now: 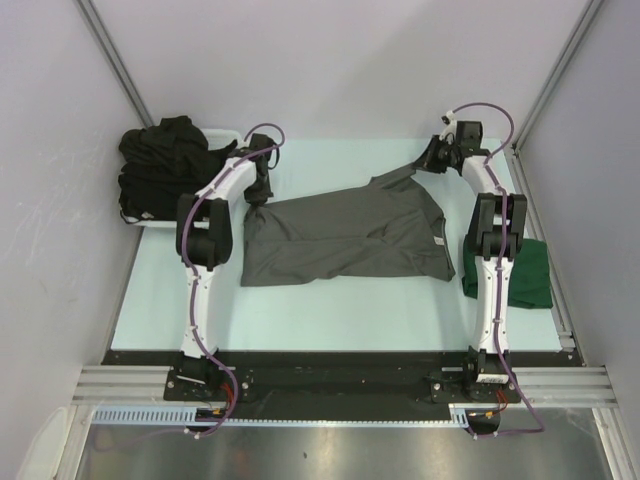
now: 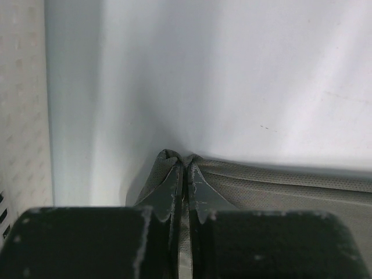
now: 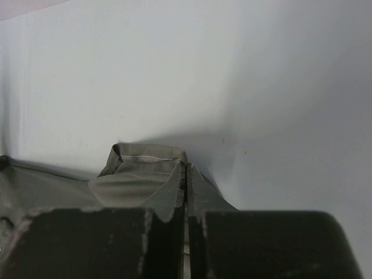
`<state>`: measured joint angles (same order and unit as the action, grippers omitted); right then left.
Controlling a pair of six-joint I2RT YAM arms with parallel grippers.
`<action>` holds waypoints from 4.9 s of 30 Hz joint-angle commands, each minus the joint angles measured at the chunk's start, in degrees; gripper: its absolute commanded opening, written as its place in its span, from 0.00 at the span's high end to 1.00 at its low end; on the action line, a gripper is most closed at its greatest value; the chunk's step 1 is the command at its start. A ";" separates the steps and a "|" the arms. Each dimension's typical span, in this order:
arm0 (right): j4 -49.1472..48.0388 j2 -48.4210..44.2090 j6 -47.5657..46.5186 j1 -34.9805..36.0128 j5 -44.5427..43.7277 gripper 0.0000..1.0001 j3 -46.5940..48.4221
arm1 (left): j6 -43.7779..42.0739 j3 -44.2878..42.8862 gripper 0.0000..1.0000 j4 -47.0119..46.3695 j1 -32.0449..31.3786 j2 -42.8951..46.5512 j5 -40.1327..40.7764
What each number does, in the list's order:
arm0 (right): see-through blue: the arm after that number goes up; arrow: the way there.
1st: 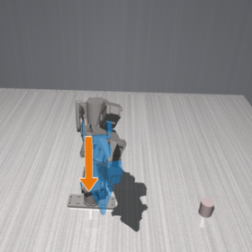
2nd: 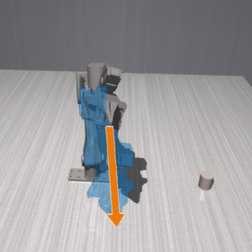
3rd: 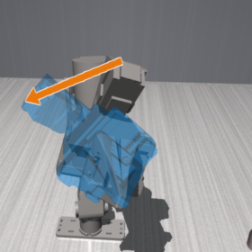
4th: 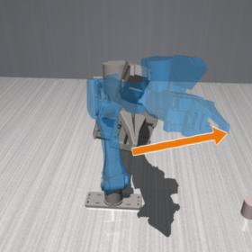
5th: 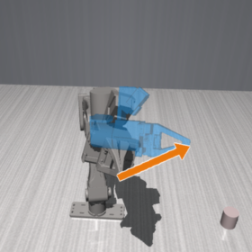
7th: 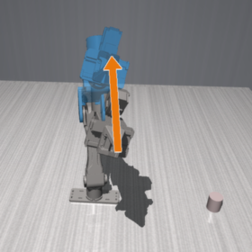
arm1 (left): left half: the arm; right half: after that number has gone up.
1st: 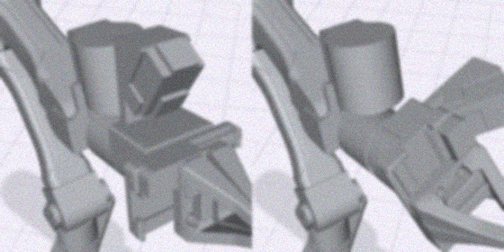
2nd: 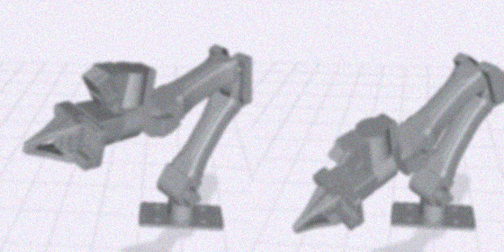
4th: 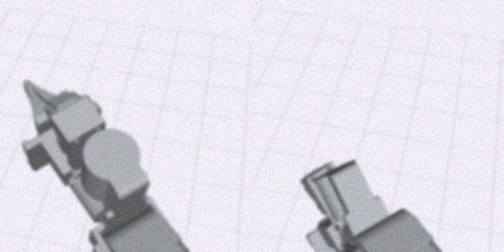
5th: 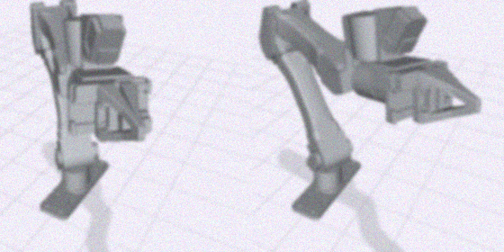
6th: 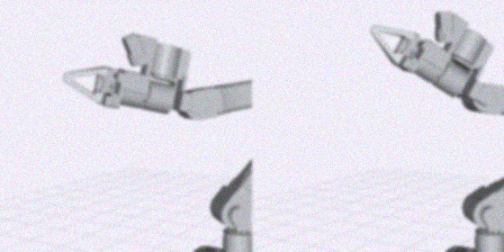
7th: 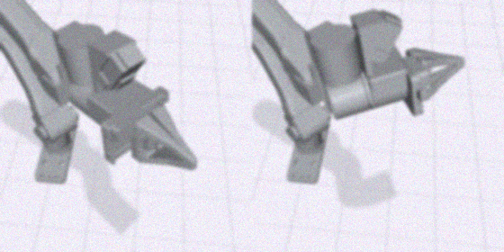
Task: Fold and stack the t-shirts
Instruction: Grap the side of the flattened tshirt furthest away from the robot with both arms, then fold the other side of the tshirt into a rectangle
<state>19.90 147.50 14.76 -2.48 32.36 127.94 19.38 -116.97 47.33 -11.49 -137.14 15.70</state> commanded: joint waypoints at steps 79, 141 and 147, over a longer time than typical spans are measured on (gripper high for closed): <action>22.45 -22.52 -1.76 -1.65 -6.87 1.00 -10.34 | -5.93 5.87 1.00 7.51 -3.89 17.78 -6.21; 42.85 -41.85 -0.79 2.30 -18.47 1.00 -33.28 | -7.60 25.12 1.00 6.63 -7.41 32.20 -7.53; 44.34 -43.09 -0.44 2.30 -18.47 1.00 -33.37 | -7.60 24.68 1.00 6.54 -7.41 31.94 -7.97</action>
<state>62.00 108.22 13.54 -0.21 14.37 94.54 12.95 -91.98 54.57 -18.63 -108.40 8.34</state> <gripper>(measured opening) 0.010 0.009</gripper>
